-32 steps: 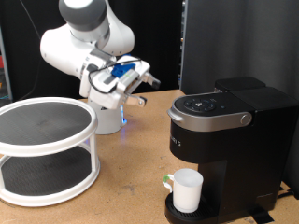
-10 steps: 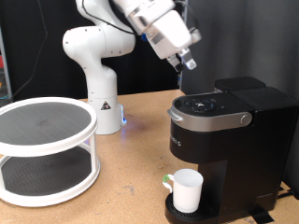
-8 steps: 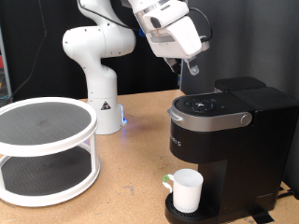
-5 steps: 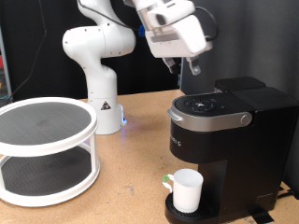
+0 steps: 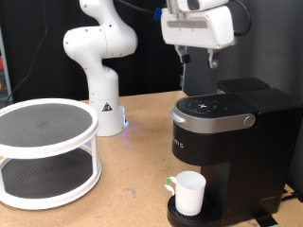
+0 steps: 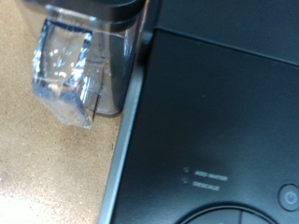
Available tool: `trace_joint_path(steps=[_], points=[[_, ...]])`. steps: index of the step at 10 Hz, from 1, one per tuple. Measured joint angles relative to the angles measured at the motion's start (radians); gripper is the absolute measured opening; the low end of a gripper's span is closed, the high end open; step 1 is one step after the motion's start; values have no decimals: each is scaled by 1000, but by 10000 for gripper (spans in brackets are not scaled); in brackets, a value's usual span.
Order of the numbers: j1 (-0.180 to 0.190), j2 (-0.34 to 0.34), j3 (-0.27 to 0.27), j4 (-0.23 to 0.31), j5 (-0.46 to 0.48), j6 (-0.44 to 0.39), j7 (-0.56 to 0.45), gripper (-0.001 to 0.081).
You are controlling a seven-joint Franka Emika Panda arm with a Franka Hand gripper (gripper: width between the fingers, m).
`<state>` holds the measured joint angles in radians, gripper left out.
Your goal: Make a cup of coffee with the keurig machine
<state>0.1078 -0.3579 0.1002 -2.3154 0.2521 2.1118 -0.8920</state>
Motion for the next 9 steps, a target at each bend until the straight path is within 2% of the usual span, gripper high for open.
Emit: trace_joint_path(steps=[4, 7, 9], points=[[-10, 100, 0, 123, -18, -19, 121, 800], [-13, 157, -1, 183, -26, -19, 133, 800], [-13, 172, -3, 205, -26, -19, 129, 800]])
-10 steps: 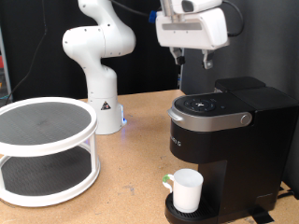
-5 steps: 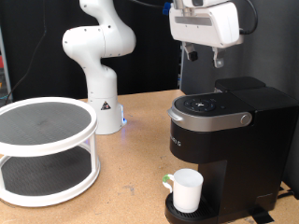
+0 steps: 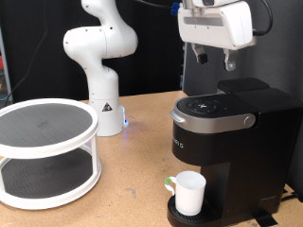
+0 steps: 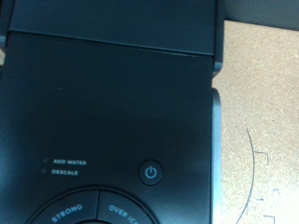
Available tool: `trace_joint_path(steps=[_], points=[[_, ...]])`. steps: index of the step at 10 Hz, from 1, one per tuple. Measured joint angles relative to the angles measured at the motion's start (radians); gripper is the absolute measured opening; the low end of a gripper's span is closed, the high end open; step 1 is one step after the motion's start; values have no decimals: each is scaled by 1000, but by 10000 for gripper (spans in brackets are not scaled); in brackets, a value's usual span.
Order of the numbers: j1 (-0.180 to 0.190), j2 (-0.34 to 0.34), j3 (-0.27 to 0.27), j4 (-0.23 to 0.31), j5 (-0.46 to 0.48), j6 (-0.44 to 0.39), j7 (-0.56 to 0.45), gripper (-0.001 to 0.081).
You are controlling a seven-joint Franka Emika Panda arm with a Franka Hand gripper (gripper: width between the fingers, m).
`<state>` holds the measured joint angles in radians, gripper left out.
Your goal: Make a cup of coffee with the keurig machine
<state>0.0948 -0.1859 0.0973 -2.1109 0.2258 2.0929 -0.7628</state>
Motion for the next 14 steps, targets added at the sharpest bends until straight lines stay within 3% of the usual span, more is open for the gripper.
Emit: trace_joint_path(steps=[6, 12, 13, 14], points=[[0, 9, -1, 3, -29, 0, -3, 800], [0, 43, 0, -31, -75, 41, -3, 777], [0, 47, 0, -39, -78, 50, -4, 607], [0, 49, 0, -49, -79, 63, -7, 607]])
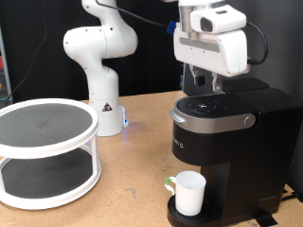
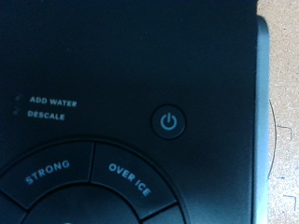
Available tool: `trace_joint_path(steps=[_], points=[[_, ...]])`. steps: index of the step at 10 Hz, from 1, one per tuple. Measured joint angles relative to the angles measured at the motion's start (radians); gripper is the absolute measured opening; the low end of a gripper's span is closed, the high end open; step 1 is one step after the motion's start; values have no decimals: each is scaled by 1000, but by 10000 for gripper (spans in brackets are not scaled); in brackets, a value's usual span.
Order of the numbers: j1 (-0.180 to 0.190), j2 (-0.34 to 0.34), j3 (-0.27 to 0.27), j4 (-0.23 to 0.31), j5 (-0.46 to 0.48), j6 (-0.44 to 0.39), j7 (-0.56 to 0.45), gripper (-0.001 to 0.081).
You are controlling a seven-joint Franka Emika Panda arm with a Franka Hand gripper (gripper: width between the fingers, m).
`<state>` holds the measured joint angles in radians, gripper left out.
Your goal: Make a cup of coffee with the keurig machine
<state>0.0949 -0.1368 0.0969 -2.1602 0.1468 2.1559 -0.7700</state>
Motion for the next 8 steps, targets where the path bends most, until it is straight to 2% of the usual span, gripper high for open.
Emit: trace_joint_path(steps=[1, 2, 3, 4, 5, 8], points=[[0, 1, 0, -15, 0, 23, -9, 425], [0, 1, 2, -35, 0, 62, -14, 288], [0, 0, 4, -58, 0, 104, -15, 288], [1, 0, 6, -79, 0, 140, -20, 98], [1, 0, 7, -97, 0, 166, -26, 30], [2, -1, 11, -136, 0, 219, -27, 9]])
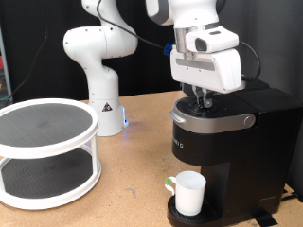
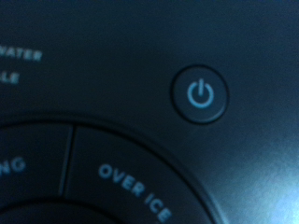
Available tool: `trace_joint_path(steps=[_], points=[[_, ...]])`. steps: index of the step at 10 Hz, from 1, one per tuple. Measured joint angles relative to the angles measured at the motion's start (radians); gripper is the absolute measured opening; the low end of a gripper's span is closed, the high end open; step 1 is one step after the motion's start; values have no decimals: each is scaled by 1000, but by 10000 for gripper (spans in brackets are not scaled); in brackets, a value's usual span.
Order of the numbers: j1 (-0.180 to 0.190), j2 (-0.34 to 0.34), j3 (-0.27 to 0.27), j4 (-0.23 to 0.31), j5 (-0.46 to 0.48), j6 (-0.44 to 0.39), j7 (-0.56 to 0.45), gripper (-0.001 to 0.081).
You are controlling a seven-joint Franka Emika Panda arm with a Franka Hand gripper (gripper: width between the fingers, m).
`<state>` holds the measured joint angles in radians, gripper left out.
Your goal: Make a cup of coffee with the keurig machine
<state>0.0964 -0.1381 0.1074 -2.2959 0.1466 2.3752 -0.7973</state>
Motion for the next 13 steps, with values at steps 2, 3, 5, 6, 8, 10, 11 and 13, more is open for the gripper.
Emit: trace_joint_path(steps=[2, 3, 5, 6, 8, 10, 11, 13], points=[[0, -3, 1, -5, -1, 7, 0, 2], [0, -3, 1, -5, -2, 7, 0, 2], [0, -3, 2, -4, -11, 1, 2, 2], [-1, -1, 2, 4, -16, -27, 4, 2], [-3, 13, 0, 35, -30, -104, 21, 2], [-5, 42, -3, 81, -36, -176, 42, 2], [-6, 56, -4, 104, -36, -209, 56, 2], [-7, 77, -5, 136, -40, -255, 75, 2]])
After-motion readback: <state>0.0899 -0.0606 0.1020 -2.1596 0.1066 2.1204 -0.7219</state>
